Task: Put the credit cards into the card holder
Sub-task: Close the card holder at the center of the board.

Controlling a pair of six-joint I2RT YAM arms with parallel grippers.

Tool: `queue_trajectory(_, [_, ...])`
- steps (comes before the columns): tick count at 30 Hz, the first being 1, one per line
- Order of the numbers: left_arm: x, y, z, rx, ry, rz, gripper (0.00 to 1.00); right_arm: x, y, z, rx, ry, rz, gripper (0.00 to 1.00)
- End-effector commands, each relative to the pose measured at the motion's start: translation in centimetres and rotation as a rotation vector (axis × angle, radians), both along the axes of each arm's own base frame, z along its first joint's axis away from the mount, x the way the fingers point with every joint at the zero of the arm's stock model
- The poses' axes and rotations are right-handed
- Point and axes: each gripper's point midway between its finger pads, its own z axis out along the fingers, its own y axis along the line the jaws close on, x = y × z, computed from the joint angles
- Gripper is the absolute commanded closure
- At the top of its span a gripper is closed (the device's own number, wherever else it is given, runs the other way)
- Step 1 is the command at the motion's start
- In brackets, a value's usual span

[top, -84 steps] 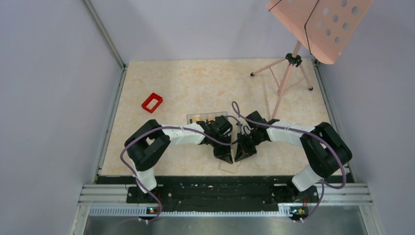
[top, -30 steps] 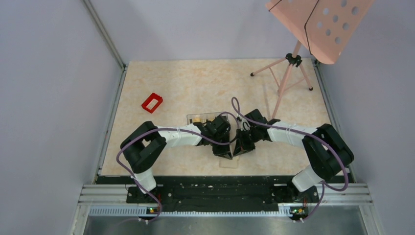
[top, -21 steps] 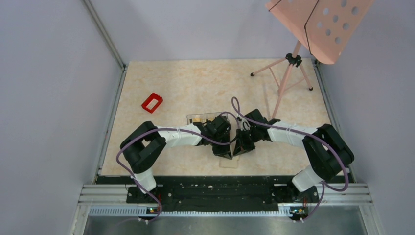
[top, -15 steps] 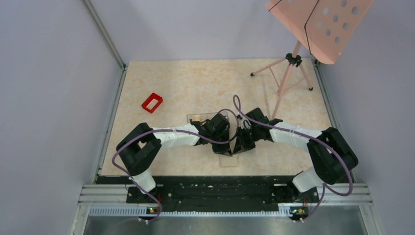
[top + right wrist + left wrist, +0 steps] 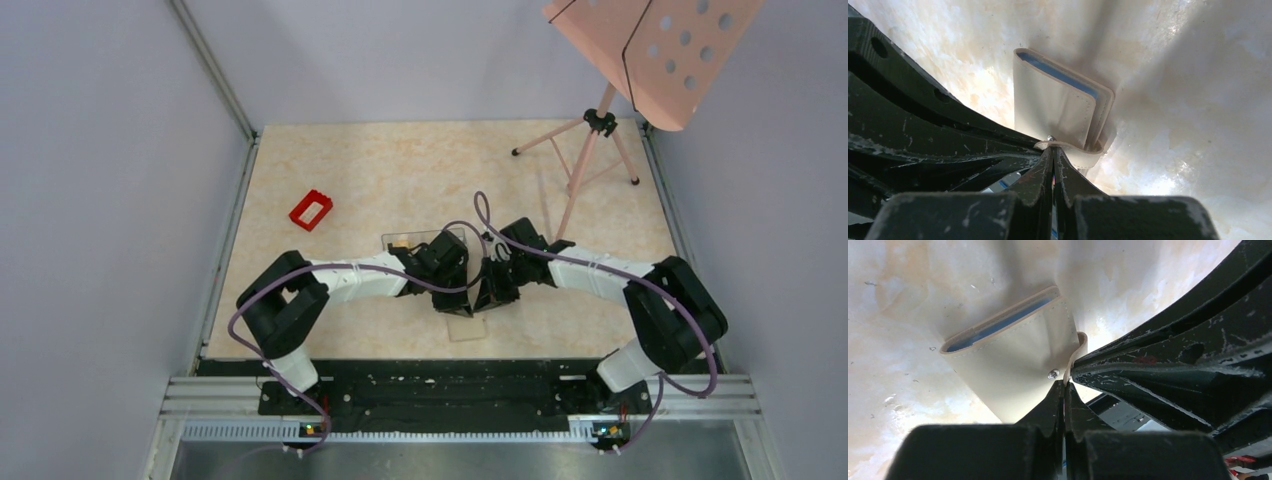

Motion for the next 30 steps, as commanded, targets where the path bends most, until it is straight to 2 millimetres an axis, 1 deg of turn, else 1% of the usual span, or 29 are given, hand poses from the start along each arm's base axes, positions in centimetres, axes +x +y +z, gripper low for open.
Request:
queue_trajectory(1, [0.6,-0.2,-0.2,0.007,-0.011,0.003,1.0,1.2,1.2,0.4,0.031,-0.033,0.014,1.0])
queue_trajectory(10, [-0.2,0.4,-1.9,0.042,0.035,0.002,1.0,0.9,1.2,-0.1,0.037,-0.014,0.018,1.0])
queue_trajectory(16, [-0.5,1.0,-2.8,0.072,0.057,0.016,1.0,0.2,1.1,-0.9,0.035,0.014,0.017,1.0])
queue_trajectory(22, [-0.7,2.0,-4.1,0.12,0.08,0.037,1.0,-0.4,0.4,-2.0,-0.001,0.046,0.012,1.0])
queue_trajectory(30, [-1.4,3.0,-5.4,0.155,0.116,0.058,1.0,-1.0,-0.9,-4.1,-0.105,0.083,-0.005,1.0])
